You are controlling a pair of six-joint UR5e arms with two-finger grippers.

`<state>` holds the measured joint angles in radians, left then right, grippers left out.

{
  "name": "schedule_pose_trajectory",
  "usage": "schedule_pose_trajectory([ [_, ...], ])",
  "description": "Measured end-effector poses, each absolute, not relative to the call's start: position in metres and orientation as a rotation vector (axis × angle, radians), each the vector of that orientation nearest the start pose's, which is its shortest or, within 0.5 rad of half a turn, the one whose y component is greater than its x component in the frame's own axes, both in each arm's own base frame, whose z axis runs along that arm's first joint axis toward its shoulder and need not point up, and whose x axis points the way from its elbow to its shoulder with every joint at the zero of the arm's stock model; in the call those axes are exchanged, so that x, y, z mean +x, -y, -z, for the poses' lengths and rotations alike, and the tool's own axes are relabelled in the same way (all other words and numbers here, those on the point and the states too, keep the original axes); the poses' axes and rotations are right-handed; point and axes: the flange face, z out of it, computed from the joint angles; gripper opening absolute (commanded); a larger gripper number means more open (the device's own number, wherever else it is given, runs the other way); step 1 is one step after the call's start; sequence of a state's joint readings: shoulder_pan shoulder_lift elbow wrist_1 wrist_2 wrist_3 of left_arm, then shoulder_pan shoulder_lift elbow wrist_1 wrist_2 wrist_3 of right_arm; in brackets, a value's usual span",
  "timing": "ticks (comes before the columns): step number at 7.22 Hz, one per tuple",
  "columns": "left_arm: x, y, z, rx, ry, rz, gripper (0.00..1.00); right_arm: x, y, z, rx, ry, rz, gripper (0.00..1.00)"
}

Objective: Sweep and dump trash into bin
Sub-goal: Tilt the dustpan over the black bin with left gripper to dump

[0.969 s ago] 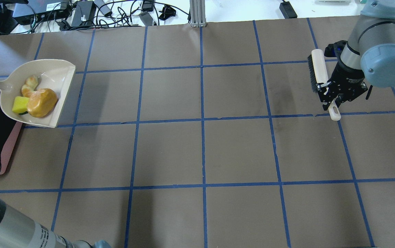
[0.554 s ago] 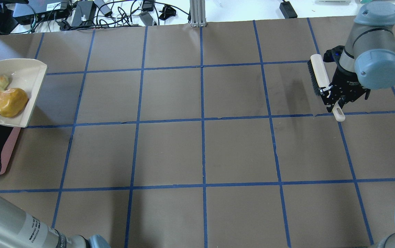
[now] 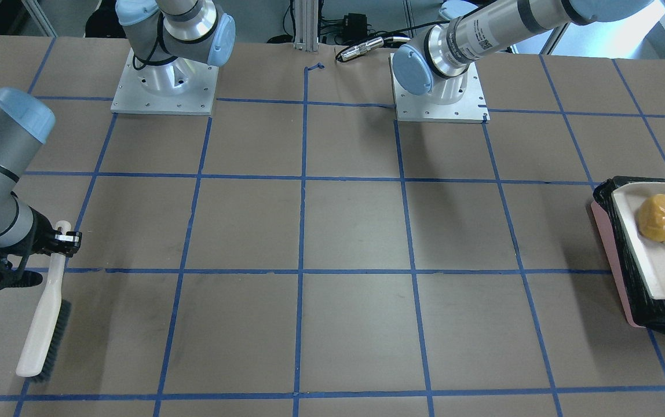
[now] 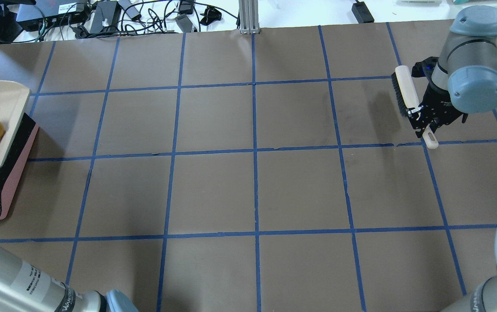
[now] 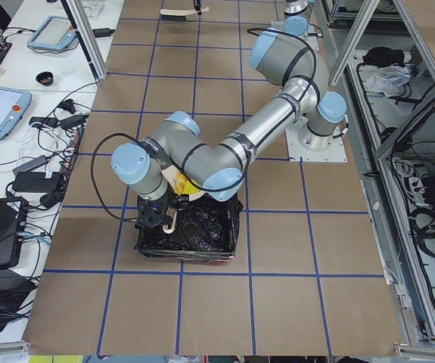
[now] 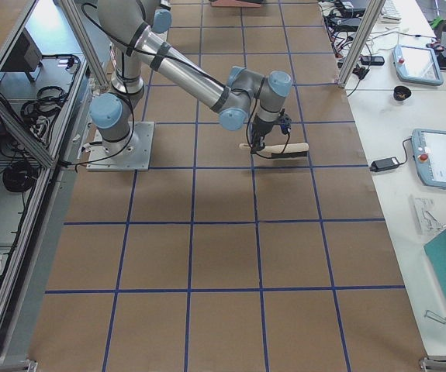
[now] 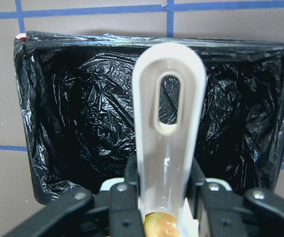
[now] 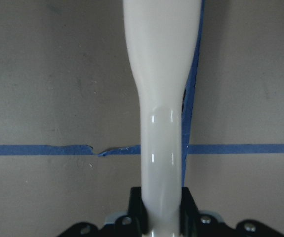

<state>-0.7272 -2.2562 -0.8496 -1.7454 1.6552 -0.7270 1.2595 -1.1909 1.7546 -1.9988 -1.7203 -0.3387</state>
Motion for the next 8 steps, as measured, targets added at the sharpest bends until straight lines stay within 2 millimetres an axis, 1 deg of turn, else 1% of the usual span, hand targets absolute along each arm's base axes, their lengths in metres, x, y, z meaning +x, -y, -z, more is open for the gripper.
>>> schedule_pose_trajectory([
  [2, 0.510, 0.582, -0.386, -2.151, -2.147, -0.185, 0.00, -0.064, 0.584, -0.230, -0.059, -3.219, -0.299, 0.00],
  [5, 0.555, 0.571, -0.383, -2.129, -2.127, -0.120, 0.00, -0.063, 0.582, -0.228, -0.059, -3.215, -0.311, 0.00],
  [6, 0.567, 0.565, -0.383, -2.117, -2.125, -0.098, 0.00, -0.063, 0.582, -0.227, -0.060, -3.215, -0.312, 0.00],
  [8, 0.581, 0.558, -0.381, -2.087, -2.091, -0.067, 0.00, -0.064, 0.582, -0.227, -0.054, -3.217, -0.315, 0.00],
])
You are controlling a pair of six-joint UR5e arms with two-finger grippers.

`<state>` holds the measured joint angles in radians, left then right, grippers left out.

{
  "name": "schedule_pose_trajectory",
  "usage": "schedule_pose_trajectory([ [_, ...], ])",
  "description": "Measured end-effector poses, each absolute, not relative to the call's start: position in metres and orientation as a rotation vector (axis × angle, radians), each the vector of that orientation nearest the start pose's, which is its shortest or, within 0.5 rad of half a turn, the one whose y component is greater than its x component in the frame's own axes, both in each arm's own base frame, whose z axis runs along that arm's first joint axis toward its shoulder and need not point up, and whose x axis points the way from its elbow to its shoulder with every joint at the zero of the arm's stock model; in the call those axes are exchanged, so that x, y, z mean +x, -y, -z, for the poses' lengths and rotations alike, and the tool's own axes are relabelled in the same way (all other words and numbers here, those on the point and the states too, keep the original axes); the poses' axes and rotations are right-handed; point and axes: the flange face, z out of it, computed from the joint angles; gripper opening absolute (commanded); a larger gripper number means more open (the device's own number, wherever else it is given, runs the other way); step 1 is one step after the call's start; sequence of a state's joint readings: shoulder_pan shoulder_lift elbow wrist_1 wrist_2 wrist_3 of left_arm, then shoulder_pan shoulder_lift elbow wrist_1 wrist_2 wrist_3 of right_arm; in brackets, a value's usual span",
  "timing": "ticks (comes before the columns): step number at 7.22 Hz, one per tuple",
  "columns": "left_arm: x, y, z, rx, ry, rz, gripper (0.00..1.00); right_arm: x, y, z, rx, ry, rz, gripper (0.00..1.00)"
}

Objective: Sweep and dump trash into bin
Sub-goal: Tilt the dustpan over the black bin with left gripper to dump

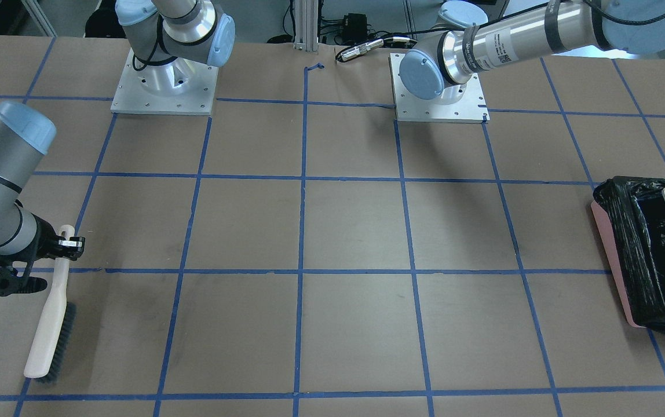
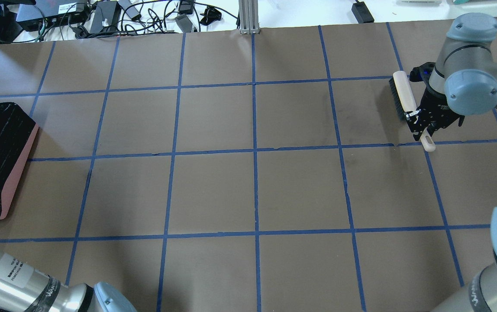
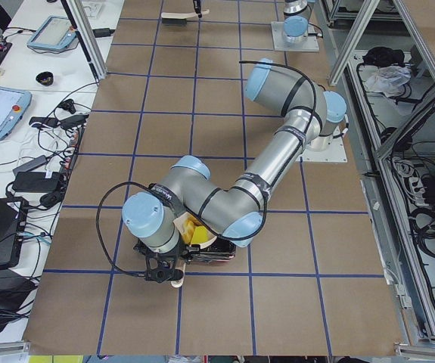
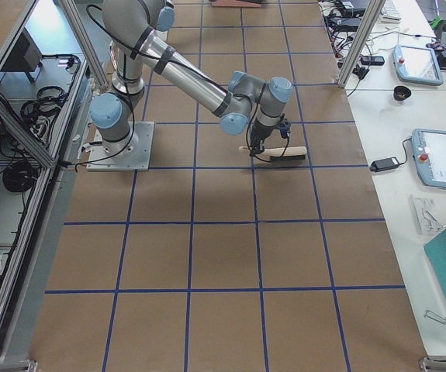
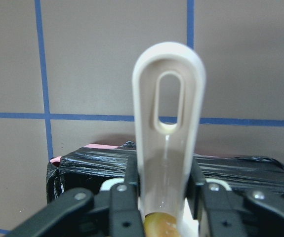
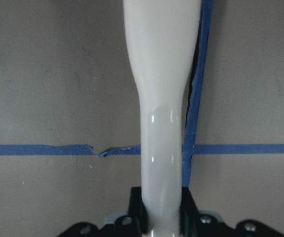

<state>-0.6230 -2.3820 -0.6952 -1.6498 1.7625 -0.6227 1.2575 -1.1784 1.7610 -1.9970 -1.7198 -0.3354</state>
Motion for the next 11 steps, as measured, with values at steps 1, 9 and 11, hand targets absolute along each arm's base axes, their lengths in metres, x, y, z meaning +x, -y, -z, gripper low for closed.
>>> schedule_pose_trajectory([
  [1, 0.584, 0.557, -0.382, -2.075, -2.065, -0.051, 0.00, -0.064, 0.582, -0.226, -0.046, -3.218, -0.318, 0.00],
  [9, 0.529, 0.594, -0.403, -1.966, -1.898, 0.169, 0.00, -0.064, 0.581, -0.224, -0.022, -3.215, -0.322, 0.34],
  [11, 0.518, 0.604, -0.394, -1.924, -1.851, 0.245, 0.00, -0.064, 0.582, -0.224, -0.022, -3.216, -0.319, 0.40],
])
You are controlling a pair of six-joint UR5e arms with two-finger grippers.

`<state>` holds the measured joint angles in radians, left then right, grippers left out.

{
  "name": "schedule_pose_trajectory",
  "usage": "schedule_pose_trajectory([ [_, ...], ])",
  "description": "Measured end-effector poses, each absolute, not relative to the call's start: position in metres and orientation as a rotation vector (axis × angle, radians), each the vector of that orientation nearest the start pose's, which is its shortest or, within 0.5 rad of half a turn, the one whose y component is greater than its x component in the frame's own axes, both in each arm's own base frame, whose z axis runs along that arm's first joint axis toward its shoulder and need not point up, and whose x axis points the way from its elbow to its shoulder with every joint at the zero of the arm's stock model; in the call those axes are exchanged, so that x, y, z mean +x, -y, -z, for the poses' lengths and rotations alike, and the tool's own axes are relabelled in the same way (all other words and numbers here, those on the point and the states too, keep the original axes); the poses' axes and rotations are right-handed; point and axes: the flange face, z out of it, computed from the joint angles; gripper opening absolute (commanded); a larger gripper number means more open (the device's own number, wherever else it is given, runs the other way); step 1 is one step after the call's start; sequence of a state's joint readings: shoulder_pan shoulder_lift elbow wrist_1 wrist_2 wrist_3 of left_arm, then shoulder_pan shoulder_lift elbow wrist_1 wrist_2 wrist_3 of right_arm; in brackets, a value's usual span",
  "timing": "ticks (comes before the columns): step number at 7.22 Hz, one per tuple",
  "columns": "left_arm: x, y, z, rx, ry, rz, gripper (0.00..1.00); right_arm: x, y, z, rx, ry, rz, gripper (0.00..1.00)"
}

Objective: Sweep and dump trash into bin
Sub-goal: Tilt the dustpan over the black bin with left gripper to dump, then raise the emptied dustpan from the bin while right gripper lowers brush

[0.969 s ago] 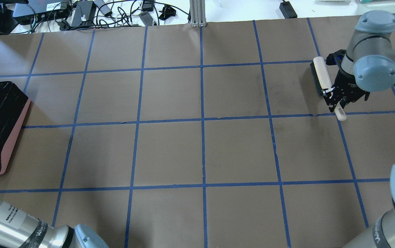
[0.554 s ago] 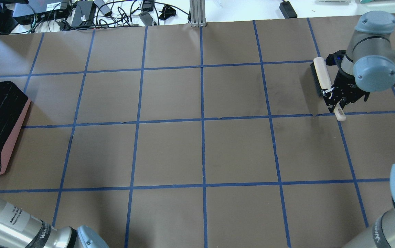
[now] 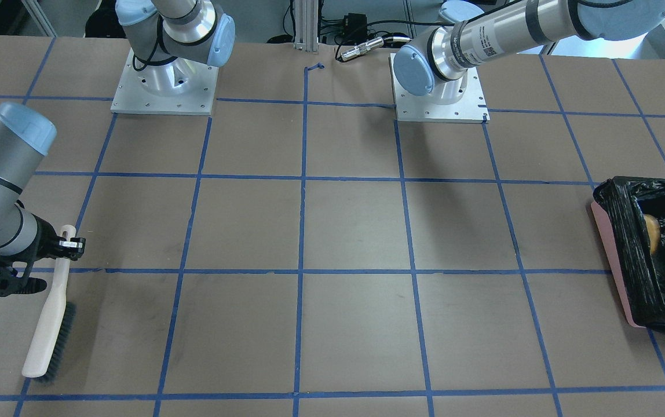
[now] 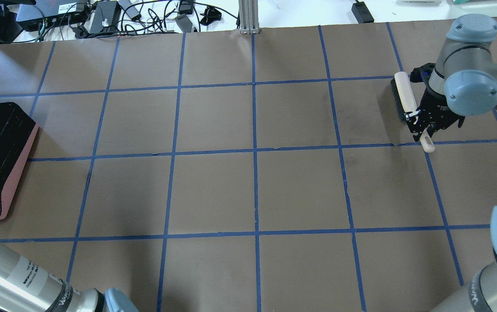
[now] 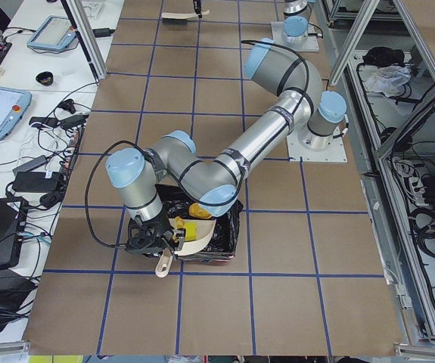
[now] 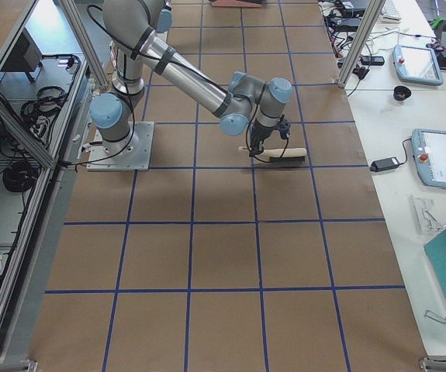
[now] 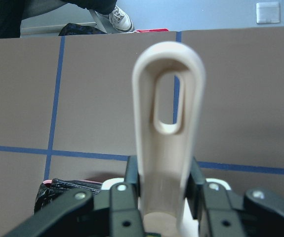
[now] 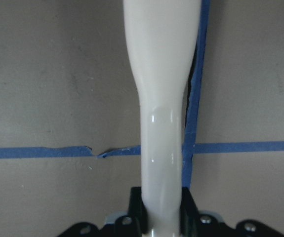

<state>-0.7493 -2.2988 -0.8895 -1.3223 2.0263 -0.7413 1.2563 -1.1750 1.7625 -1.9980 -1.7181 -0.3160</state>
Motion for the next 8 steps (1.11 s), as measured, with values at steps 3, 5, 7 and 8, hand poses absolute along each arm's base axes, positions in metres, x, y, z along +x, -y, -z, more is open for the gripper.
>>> schedule_pose_trajectory([
  [3, 0.511, 0.600, -0.395, -1.865, -1.770, 0.339, 0.00, -0.064, 0.582, -0.224, -0.022, -3.217, -0.316, 0.64],
  [5, 0.494, 0.602, -0.414, -1.819, -1.734, 0.369, 0.00, -0.064, 0.582, -0.224, -0.021, -3.217, -0.314, 0.93],
  [7, 0.458, 0.613, -0.423, -1.748, -1.674, 0.407, 0.00, -0.065, 0.582, -0.226, -0.021, -3.220, -0.306, 1.00],
  [8, 0.442, 0.615, -0.421, -1.722, -1.642, 0.434, 0.00, -0.065, 0.582, -0.228, -0.022, -3.221, -0.303, 1.00],
])
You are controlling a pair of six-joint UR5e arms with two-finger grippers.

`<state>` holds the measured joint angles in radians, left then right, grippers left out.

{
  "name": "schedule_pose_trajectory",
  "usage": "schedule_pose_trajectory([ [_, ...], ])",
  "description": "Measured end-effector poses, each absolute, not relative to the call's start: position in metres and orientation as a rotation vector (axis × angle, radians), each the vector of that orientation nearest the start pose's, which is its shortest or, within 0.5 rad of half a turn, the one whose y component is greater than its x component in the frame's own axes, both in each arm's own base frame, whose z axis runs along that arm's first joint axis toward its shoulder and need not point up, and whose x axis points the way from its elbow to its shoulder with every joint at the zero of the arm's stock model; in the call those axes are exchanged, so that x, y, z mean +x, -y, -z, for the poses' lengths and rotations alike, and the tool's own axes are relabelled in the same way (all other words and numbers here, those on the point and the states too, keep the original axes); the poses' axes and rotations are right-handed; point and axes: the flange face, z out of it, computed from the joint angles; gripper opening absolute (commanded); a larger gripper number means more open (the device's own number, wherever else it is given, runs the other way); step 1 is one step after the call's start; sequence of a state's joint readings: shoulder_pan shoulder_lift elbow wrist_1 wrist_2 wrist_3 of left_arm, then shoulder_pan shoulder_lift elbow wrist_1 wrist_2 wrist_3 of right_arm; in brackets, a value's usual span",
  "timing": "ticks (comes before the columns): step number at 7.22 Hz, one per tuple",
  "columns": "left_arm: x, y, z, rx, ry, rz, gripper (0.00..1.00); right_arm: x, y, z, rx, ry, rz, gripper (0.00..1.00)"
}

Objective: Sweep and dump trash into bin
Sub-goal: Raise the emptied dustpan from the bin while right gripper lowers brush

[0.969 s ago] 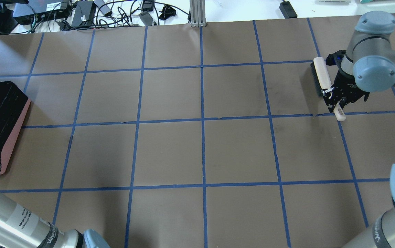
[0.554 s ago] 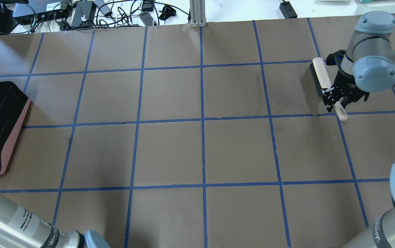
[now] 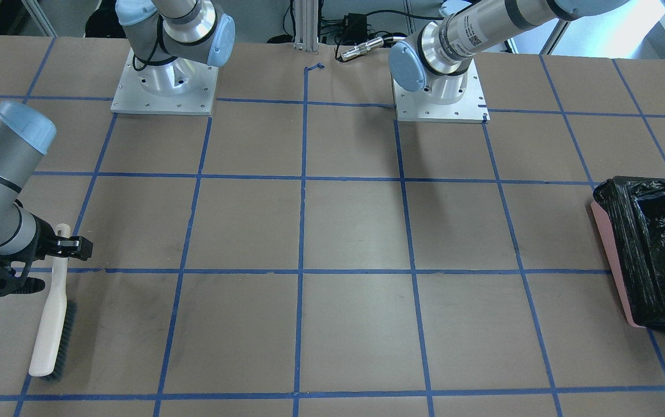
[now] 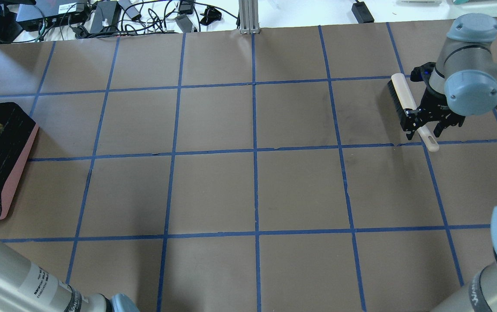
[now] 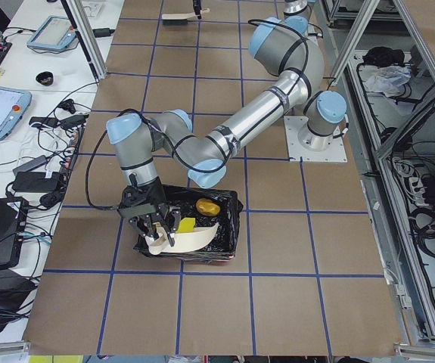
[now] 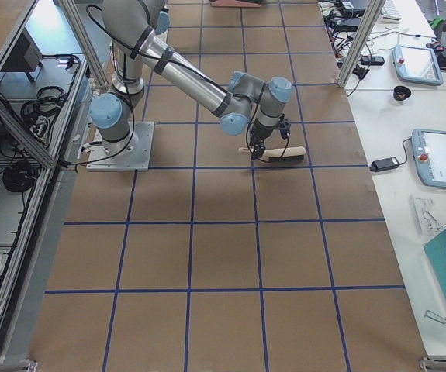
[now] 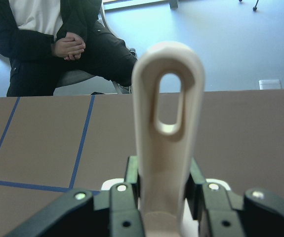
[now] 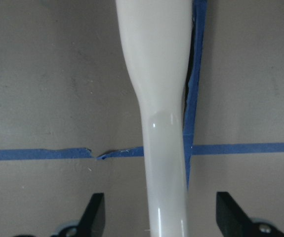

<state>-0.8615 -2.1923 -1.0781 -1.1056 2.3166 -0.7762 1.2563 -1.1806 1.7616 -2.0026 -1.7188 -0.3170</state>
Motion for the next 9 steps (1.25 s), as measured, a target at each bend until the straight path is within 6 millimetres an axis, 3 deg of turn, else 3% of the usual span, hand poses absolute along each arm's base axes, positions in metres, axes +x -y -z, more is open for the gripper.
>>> schedule_pose_trajectory([
  [3, 0.418, 0.612, -0.402, -1.671, -1.522, 0.534, 0.00, -0.065, 0.581, -0.250, -0.020, -3.238, -0.260, 1.00],
  [6, 0.397, 0.613, -0.402, -1.608, -1.458, 0.556, 0.00, -0.058, 0.572, -0.297, -0.022, -3.248, -0.190, 1.00],
  [9, 0.362, 0.624, -0.410, -1.437, -1.348, 0.535, 0.00, -0.047, 0.567, -0.359, -0.040, -3.212, -0.219, 1.00],
])
